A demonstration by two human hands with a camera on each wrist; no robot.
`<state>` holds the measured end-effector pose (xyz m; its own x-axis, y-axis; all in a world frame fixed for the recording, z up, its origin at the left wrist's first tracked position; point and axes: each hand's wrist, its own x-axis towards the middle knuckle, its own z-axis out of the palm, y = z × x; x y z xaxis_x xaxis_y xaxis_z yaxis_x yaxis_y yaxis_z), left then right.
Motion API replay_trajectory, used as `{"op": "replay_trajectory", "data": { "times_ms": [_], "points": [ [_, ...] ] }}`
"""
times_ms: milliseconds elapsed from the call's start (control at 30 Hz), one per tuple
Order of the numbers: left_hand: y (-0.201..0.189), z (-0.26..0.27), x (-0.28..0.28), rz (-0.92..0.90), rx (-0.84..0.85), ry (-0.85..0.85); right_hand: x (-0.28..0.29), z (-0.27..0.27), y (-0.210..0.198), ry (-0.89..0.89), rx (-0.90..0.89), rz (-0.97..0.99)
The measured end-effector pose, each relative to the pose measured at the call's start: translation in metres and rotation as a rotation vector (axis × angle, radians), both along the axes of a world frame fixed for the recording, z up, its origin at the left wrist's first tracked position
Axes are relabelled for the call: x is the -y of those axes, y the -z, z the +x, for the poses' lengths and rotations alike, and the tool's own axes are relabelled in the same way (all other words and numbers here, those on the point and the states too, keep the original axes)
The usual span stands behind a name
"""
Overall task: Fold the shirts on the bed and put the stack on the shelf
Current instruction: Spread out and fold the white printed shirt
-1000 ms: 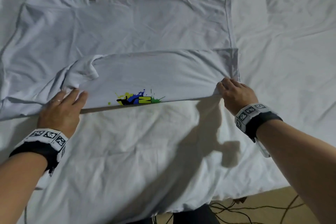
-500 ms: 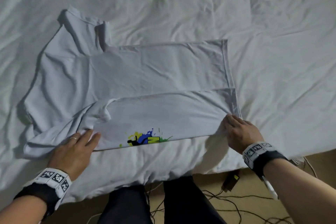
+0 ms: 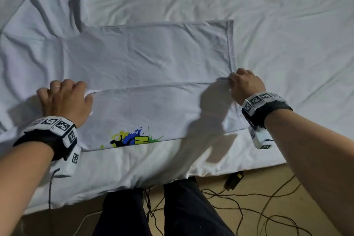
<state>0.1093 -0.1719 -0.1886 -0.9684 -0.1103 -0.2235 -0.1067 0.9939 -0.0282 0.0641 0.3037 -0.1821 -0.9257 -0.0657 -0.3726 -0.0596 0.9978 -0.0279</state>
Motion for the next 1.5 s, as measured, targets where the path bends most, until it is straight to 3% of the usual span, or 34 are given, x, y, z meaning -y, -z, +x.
{"op": "replay_trajectory", "data": {
  "times_ms": [133, 267, 333, 433, 500, 667, 800, 900, 1033, 1133, 1233, 1333, 1433, 1500],
  "points": [
    [0.002, -0.009, 0.004, -0.058, 0.052, 0.042, -0.013, -0.003, 0.002, 0.05, 0.027, 0.005],
    [-0.009, -0.001, -0.007, 0.074, -0.102, -0.014, 0.006, 0.014, -0.007, -0.005, -0.109, 0.033],
    [-0.012, 0.014, -0.028, 0.133, -0.155, 0.064, 0.028, 0.035, -0.008, -0.102, -0.162, -0.045],
    [0.001, 0.053, -0.063, 0.155, 0.012, 0.298, 0.071, 0.073, 0.002, -0.221, -0.052, -0.132],
    [0.016, 0.076, -0.073, 0.112, 0.145, 0.347, 0.09, 0.091, 0.011, -0.259, 0.056, -0.127],
    [0.03, 0.09, -0.07, 0.089, 0.194, 0.323, 0.045, 0.107, 0.023, 0.108, 0.199, 0.012],
    [0.019, 0.086, -0.064, 0.219, 0.059, 0.304, 0.048, 0.099, 0.01, 0.082, 0.145, 0.089],
    [0.005, 0.092, -0.043, 0.244, -0.136, 0.231, 0.118, 0.093, 0.002, -0.162, 0.026, -0.063],
    [-0.01, 0.109, 0.023, 0.218, -0.219, 0.058, 0.238, 0.093, 0.009, -0.46, 0.019, -0.23],
    [-0.011, 0.122, 0.082, 0.15, -0.148, -0.037, 0.308, 0.087, 0.018, -0.457, 0.058, -0.247],
    [-0.003, 0.123, 0.126, 0.175, -0.041, 0.083, 0.342, 0.083, 0.024, -0.369, 0.062, -0.208],
    [-0.001, 0.102, 0.152, 0.347, 0.007, 0.205, 0.345, 0.088, 0.035, -0.328, 0.072, -0.163],
    [-0.008, 0.068, 0.167, 0.575, -0.083, -0.001, 0.343, 0.09, 0.04, -0.307, 0.105, -0.148],
    [-0.012, 0.044, 0.179, 0.739, -0.249, -0.201, 0.347, 0.09, 0.04, -0.298, 0.092, -0.134]
  ]
}}
